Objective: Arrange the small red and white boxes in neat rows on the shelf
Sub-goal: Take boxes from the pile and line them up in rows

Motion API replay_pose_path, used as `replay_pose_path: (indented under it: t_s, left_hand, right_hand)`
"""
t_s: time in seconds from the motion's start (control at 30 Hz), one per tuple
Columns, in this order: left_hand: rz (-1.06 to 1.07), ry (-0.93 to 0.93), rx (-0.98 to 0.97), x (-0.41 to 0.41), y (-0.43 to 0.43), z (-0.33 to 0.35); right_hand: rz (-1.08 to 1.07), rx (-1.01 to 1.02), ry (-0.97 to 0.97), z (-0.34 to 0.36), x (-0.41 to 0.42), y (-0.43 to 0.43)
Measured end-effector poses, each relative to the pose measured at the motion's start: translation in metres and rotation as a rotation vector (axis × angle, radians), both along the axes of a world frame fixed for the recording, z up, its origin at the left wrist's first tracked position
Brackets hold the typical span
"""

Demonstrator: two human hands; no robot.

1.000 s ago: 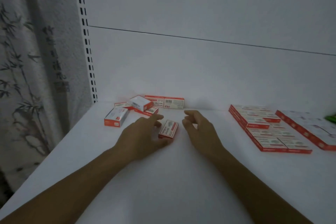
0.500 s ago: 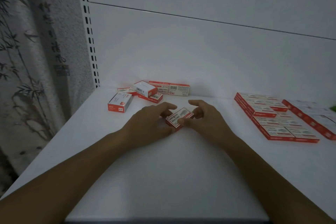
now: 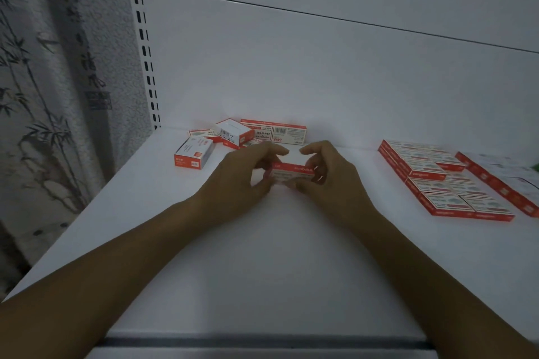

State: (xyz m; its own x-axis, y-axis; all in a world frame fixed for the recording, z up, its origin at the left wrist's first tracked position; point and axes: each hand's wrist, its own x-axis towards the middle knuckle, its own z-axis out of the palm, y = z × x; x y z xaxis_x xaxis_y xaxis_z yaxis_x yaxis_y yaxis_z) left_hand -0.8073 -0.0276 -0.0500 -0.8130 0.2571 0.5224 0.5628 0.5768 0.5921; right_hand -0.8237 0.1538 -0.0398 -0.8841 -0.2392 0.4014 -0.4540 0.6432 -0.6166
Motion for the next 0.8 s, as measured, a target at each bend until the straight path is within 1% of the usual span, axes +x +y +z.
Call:
replay_pose_path:
  t_s: [0.03,0.17,0.27,0.37,0.5,0.57,0.7,0.8]
  left_hand:
    - [0.038,0.003,-0.005,-0.002,-0.001,-0.001]
    - [0.147,-0.088,-0.088,-0.007,-0.004,-0.006]
    - [0.154,-0.055,-0.037,-0.006,-0.004,-0.005]
    - [0.143,-0.076,-0.057,-0.005,-0.004,-0.006]
    - [0.161,0.043,-0.012,-0.002,-0.004,-0.002]
    - [0.167,0.06,-0.006,-0.003,-0.007,0.0]
    - [0.135,-0.136,-0.116,-0.006,-0.01,-0.004]
    - [0.133,-0.129,-0.098,-0.006,-0.01,-0.004]
  right_hand:
    - [0.009,0.009,0.018,0.0,0.0,0.0]
    - [-0.002,0.01,-0.001,-0.002,0.001,-0.001]
    - [-0.063,-0.024,0.022,-0.001,0.0,0.001]
    - [-0.08,-0.026,0.029,-0.003,-0.002,0.003]
    - [-0.07,-0.078,0.077,-0.003,-0.001,0.0]
    - [-0.074,-0.104,0.099,-0.003,-0.001,0.0]
    - [-0.048,-0.019,-0.036,-0.01,-0.005,0.002]
    - [-0.036,-0.03,-0.04,-0.01,-0.007,0.003]
